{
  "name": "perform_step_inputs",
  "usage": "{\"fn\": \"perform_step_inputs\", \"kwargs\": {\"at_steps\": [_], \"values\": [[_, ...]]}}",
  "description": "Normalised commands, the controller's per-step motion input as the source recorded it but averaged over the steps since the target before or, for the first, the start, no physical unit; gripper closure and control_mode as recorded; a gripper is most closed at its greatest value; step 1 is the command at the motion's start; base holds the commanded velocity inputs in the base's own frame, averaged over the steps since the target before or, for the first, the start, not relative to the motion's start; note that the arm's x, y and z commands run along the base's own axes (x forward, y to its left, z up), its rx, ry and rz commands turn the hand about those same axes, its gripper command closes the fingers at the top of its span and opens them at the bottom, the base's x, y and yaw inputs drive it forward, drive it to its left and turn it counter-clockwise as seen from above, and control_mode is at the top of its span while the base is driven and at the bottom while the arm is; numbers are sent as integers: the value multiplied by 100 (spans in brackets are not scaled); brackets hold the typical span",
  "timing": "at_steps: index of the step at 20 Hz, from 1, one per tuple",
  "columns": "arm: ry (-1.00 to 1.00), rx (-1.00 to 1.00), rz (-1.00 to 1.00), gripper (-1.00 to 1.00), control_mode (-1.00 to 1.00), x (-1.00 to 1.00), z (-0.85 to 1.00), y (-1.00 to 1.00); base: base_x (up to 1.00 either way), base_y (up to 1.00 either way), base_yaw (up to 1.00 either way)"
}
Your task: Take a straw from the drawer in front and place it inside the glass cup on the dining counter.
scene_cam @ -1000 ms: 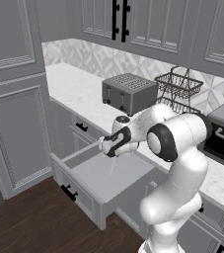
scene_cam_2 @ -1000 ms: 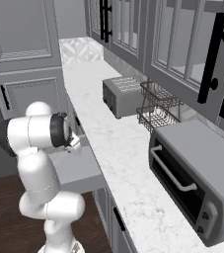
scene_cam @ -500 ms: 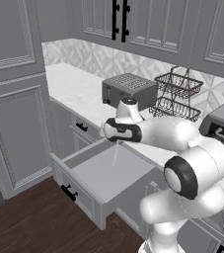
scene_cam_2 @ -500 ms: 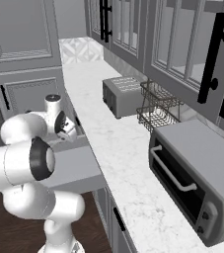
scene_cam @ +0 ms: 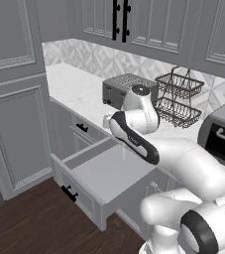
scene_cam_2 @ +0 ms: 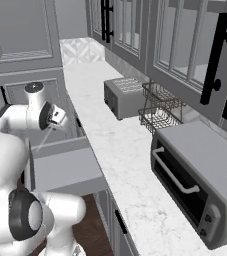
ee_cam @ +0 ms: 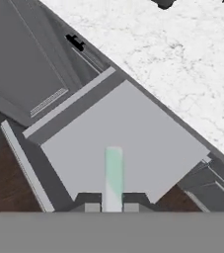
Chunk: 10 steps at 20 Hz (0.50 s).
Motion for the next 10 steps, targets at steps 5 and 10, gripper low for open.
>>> {"fn": "perform_step_inputs", "kwargs": {"at_steps": [5, 10], "values": [[-12, -14, 17, 100, -100, -42, 99, -11, 0, 0, 0], [-16, -13, 13, 100, -100, -49, 63, -23, 0, 0, 0]]}}
